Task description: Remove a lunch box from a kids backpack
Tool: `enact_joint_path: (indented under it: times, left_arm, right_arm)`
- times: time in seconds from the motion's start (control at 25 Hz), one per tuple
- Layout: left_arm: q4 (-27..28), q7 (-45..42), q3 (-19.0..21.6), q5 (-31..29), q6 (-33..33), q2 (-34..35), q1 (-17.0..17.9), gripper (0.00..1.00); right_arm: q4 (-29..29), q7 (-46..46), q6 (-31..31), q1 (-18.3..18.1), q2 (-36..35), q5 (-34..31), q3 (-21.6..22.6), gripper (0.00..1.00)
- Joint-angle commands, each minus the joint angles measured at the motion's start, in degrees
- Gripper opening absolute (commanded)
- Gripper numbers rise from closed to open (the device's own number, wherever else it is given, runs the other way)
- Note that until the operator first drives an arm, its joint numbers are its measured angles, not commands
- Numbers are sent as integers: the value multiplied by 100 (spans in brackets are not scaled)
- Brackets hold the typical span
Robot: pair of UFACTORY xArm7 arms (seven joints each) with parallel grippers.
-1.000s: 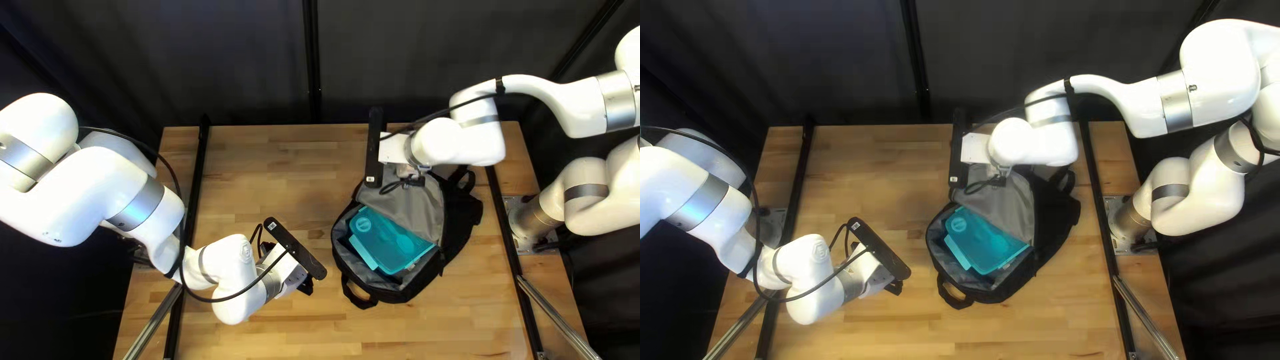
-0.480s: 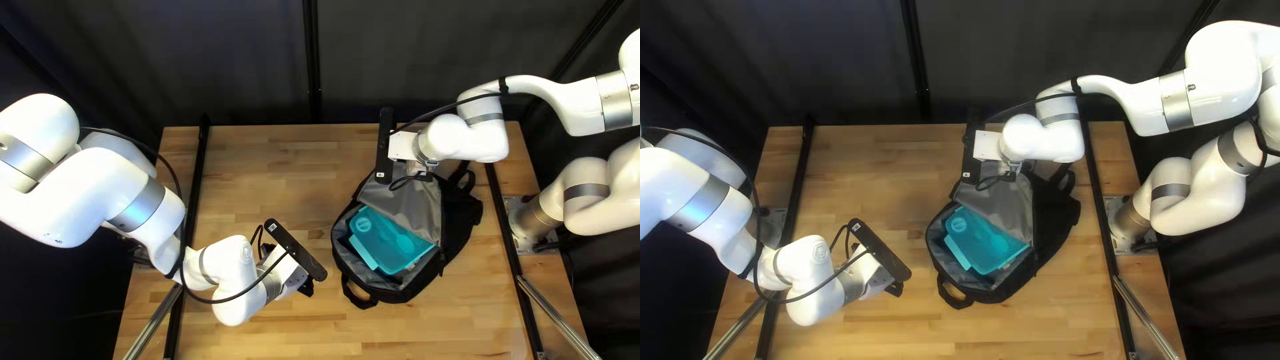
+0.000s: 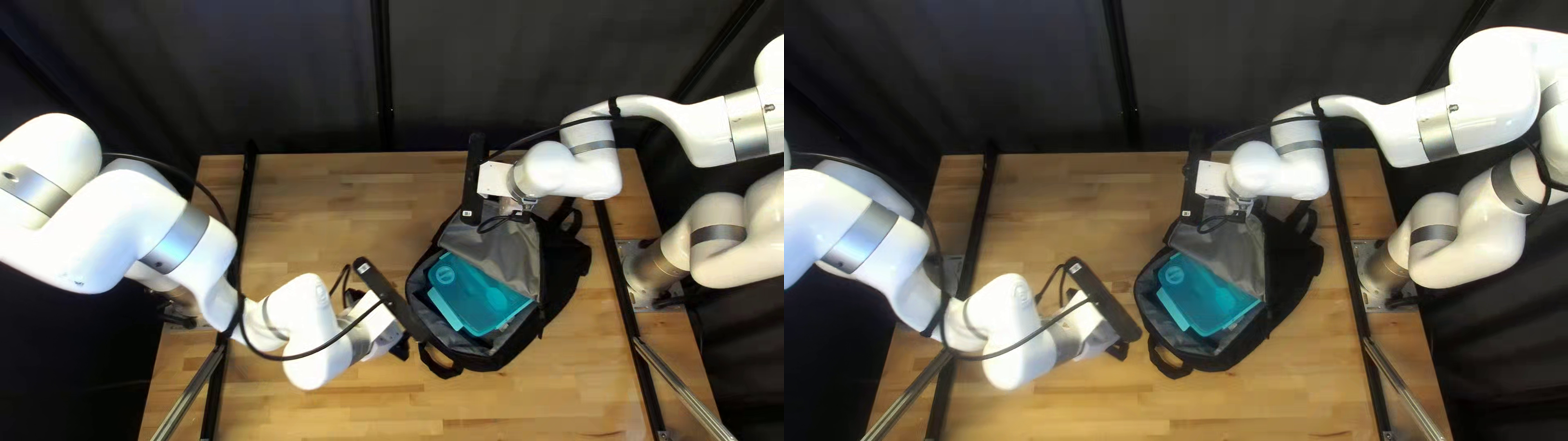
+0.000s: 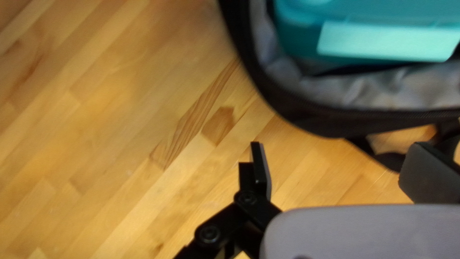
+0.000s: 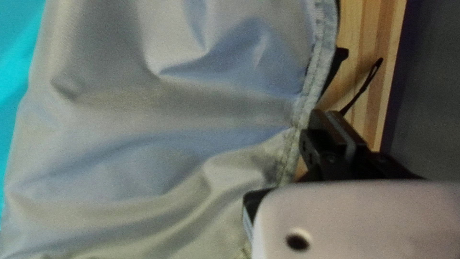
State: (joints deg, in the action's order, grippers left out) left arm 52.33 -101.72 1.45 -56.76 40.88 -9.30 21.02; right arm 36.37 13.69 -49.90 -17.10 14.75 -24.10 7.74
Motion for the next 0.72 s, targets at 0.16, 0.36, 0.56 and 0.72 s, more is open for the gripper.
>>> enact_joint_path:
  times: [0.16,0.36,0.56,0.72]
  left_arm:
    - [448,101,-178,-109,-574,-754,-268,100]
    - [407,-93,-230,-161,-780,-971,-314,100]
    - [363,-197,-231,-141,-838,-1029,-317,100]
    - [378,-234,-231,-126,-871,-1082,-326,100]
  right_arm:
    - [-40,39,35,16,2,-22,29,0]
    - [-24,59,64,14,-39,-46,38,0]
    - [-11,75,74,15,-71,-57,46,0]
    - [-17,72,47,14,-37,-56,46,0]
